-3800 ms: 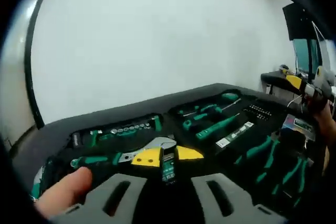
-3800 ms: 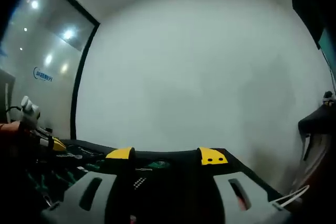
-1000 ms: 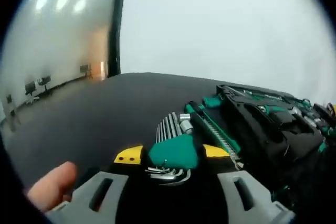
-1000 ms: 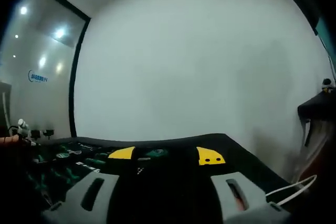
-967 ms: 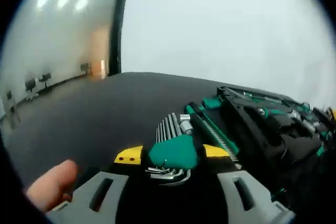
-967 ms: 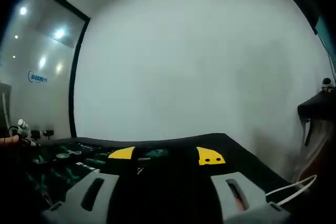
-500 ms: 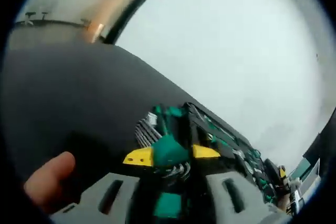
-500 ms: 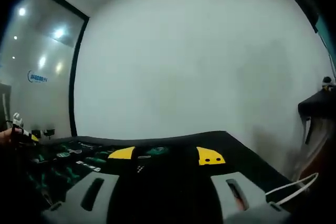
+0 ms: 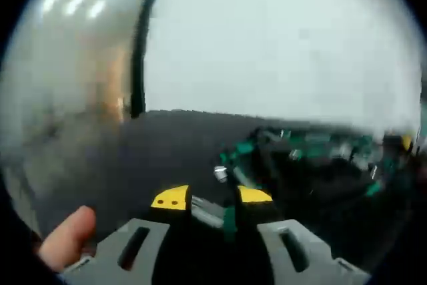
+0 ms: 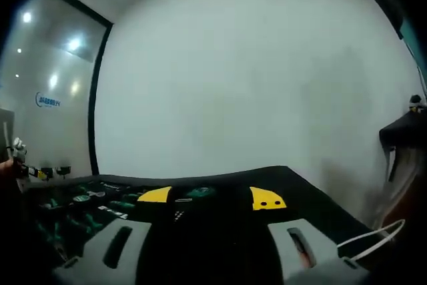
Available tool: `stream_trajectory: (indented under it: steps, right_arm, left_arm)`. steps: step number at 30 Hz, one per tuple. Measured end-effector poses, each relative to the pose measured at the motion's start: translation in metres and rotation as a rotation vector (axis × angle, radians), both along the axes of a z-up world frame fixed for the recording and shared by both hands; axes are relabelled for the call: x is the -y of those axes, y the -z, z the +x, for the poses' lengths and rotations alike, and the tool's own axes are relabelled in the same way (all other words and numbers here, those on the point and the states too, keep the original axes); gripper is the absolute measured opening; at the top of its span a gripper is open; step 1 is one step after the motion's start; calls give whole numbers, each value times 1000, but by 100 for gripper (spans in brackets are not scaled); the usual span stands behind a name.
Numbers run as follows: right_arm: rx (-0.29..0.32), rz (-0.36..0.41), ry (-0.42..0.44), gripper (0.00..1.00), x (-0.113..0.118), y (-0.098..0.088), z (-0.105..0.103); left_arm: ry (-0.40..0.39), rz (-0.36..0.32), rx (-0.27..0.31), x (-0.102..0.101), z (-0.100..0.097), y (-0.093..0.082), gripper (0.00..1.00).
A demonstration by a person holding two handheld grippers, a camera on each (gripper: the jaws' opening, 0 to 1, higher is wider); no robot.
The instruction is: Pick up the tools and put them into their designated positions in the toolbox.
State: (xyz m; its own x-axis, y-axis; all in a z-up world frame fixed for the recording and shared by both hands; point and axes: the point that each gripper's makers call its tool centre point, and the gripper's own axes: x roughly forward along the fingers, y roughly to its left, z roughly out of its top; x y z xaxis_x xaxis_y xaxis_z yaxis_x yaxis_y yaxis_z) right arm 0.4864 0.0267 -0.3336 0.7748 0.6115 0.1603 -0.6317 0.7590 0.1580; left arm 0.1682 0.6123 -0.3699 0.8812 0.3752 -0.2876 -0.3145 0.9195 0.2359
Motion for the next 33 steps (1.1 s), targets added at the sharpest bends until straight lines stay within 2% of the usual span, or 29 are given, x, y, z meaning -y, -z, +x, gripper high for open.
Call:
stream_trajectory:
  steps: [1, 3, 5, 6, 7, 8, 9, 10, 11, 13, 18, 21, 23, 27, 29, 31, 33]
  right_arm:
    - [-1, 1, -1, 40, 0, 0, 0]
    - [-1, 4, -5, 40, -1, 0, 1]
    - [0, -1, -9, 40, -3, 0, 1]
    - [1, -4, -10, 40, -3, 0, 0]
    - [2, -6, -10, 40, -4, 0, 0]
    - [3, -8, -9, 40, -4, 1, -1]
    - [3, -10, -7, 40, -4, 1, -2]
    - [2, -10, -4, 40, -3, 1, -1]
    - [2, -9, -3, 40, -3, 1, -1]
    - [0, -11, 3, 40, -2, 2, -1]
    - [-3, -22, 12, 40, -1, 3, -2]
    - [-4, -26, 15, 40, -1, 3, -2]
    - [-5, -28, 16, 40, -2, 4, -2]
    - [-6, -29, 18, 40, -1, 4, -2]
    - [-8, -29, 18, 40, -1, 4, -1]
    - [-10, -33, 21, 40, -1, 5, -1]
    - [-12, -32, 20, 40, -1, 5, -2]
  left_arm:
    - [61, 142, -71, 5, -3, 3, 36]
    - [190, 412, -247, 16, -9, 14, 39]
    - [301, 611, -460, 21, -19, 36, 46]
    - [308, 671, -497, 17, -20, 38, 44]
    - [302, 707, -486, 15, -19, 35, 41]
    - [305, 774, -538, 11, -19, 31, 40]
    - [293, 777, -539, 8, -19, 30, 41]
    - [255, 792, -564, 2, -21, 28, 41]
    - [266, 808, -589, 2, -19, 30, 41]
    - [326, 887, -628, 3, -12, 36, 40]
    - [410, 1030, -637, 19, 2, 35, 34]
    - [415, 1015, -634, 16, 6, 45, 27]
    - [447, 1051, -642, 19, 8, 48, 26]
    - [452, 1083, -621, 13, 11, 50, 26]
    - [468, 1140, -634, 15, 12, 48, 27]
    - [516, 1195, -641, 21, 13, 46, 28]
    - [584, 1187, -634, 30, 11, 47, 28]
